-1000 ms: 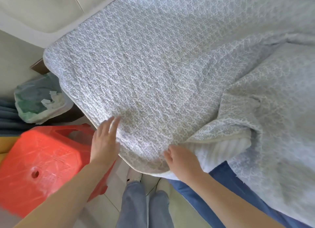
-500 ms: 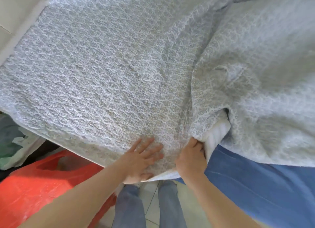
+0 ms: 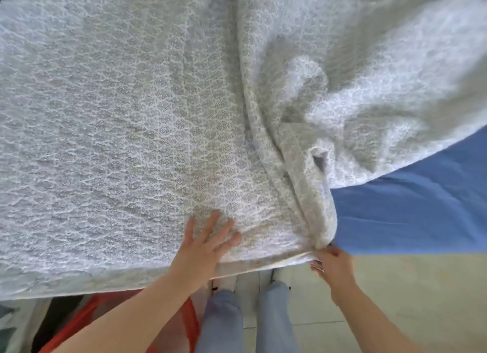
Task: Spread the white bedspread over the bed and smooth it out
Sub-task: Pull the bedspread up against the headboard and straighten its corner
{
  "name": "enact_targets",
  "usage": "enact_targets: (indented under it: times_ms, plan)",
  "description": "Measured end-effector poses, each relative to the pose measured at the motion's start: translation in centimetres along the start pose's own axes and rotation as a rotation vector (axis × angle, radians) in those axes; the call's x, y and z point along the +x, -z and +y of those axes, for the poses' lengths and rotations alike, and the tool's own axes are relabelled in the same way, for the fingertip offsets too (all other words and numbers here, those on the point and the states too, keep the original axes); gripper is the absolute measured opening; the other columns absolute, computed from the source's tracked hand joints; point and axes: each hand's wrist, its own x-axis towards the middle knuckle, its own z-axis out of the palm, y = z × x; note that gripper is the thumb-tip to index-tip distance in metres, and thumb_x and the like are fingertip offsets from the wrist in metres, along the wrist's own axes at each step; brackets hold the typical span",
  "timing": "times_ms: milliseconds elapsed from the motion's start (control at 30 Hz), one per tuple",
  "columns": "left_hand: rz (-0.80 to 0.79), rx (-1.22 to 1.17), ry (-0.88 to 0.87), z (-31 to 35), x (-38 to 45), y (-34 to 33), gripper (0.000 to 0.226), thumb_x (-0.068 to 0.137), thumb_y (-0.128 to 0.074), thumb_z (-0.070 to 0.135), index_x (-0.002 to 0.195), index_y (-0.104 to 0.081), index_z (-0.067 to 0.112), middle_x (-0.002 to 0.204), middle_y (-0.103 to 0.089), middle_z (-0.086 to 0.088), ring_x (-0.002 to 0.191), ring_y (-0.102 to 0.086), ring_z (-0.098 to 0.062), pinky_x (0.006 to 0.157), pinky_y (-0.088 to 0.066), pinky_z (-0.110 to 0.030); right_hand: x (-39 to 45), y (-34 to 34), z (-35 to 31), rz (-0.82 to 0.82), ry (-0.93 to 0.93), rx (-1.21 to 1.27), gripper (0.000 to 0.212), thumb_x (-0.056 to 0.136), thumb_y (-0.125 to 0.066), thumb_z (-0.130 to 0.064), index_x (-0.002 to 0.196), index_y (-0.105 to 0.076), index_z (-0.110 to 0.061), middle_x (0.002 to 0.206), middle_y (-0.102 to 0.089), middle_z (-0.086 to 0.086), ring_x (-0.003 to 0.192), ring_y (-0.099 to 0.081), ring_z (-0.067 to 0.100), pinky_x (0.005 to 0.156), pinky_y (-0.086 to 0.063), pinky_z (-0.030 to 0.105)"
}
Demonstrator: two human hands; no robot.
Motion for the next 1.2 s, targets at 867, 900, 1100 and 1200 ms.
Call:
enact_targets:
  times_ms: [867, 900, 1100, 1200]
  plan:
    - [-0.021, 0.190, -0.263, 2.9, 5.3, 3.2, 0.099, 0.041, -0.092, 0.052, 0.127, -0.045, 0.036, 0.153, -0.035, -0.006, 0.141, -0.025, -0.053, 0.091, -0.032, -0.082, -3.0, 1.4, -14.5, -0.461, 0.257, 0.354, 0.038, 0.079, -0.078, -0.030, 0.101, -0.059, -0.005, 0.088, -0.061, 0.003, 0.085, -0.060, 0.019, 0.083, -0.051, 0.038]
    - [-0.031, 0.190, -0.252, 2.9, 5.3, 3.2, 0.105, 0.043, -0.090, 0.054, 0.135, -0.042, 0.037, 0.157, -0.034, -0.006, 0.142, -0.024, -0.053, 0.093, -0.030, -0.082, -2.6, 1.5, -14.6, -0.421, 0.258, 0.409, 0.031, 0.081, -0.076, -0.024, 0.098, -0.066, 0.000, 0.093, -0.068, 0.010, 0.091, -0.064, 0.025, 0.089, -0.052, 0.043]
    - [-0.059, 0.199, -0.226, 2.7, 5.2, 3.3, 0.106, 0.070, -0.076, 0.058, 0.155, -0.014, 0.043, 0.167, 0.003, -0.002, 0.148, 0.004, -0.048, 0.102, -0.020, -0.079, 3.8, 9.7, -4.8, 0.216, -0.036, 0.658, 0.021, 0.090, -0.055, -0.016, 0.085, -0.058, 0.004, 0.073, -0.053, 0.013, 0.079, -0.047, 0.021, 0.065, -0.046, 0.036]
    - [-0.076, 0.212, -0.209, 2.6, 5.2, 3.1, 0.110, 0.070, -0.076, 0.058, 0.156, -0.009, 0.042, 0.167, 0.005, -0.002, 0.148, 0.003, -0.048, 0.102, -0.018, -0.079, 4.6, 11.9, 2.3, 0.262, -0.241, 0.555, 0.023, 0.095, -0.051, -0.014, 0.073, -0.048, -0.018, 0.073, -0.049, -0.001, 0.080, -0.052, 0.023, 0.072, -0.047, 0.031]
